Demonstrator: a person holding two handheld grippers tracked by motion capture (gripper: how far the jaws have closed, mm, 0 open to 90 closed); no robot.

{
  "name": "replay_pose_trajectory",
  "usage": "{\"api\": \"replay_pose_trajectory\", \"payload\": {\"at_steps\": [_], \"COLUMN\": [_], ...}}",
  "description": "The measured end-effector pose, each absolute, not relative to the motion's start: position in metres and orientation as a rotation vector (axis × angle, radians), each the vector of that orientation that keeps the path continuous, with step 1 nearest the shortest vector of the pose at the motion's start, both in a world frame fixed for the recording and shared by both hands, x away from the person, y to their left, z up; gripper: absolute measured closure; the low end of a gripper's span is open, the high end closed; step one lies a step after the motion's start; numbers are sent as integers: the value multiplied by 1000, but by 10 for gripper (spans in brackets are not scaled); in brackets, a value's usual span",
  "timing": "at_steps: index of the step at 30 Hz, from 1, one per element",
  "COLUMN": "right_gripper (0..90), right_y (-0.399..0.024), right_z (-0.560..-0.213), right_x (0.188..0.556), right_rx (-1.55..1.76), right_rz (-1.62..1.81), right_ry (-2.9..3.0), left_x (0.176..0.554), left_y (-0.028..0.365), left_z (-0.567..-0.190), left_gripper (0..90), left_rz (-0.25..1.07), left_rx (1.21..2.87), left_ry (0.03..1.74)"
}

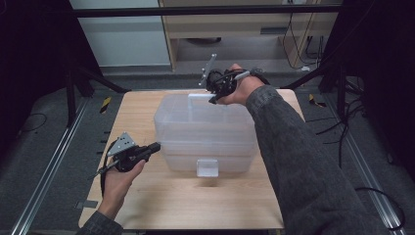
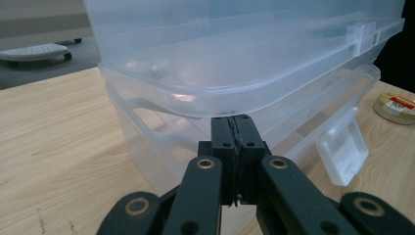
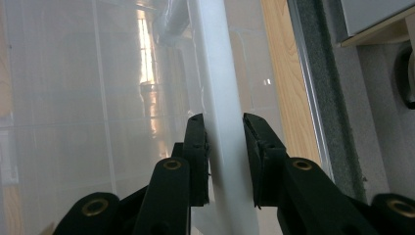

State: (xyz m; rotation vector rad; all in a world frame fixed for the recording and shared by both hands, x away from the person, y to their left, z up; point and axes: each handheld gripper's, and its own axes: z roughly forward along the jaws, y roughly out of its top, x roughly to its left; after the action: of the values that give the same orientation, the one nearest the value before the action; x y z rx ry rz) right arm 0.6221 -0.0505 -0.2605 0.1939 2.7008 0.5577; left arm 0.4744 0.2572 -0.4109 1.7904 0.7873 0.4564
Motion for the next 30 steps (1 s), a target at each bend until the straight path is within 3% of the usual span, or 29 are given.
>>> {"api": "replay_pose_trajectory", "payload": {"at_steps": [6,14,30], "right_gripper": [706,559,572], "right_y": [-51,-62,-72], "right_z": [-260,-250,-241], "right_x": [623,618,613], "right_rx": [223,307,347], "right_rz": [563,608,641], "right_ry": [2700,2648,2625], "left_x": [475,476,477], "left_y": [256,256,255], "left_z": [-408,-404,-401], "left_gripper": [892,893,894], "left_rz": [454,458,459], "left_rx": [1792,1787,1784], "left_ry": [785,778,780]}}
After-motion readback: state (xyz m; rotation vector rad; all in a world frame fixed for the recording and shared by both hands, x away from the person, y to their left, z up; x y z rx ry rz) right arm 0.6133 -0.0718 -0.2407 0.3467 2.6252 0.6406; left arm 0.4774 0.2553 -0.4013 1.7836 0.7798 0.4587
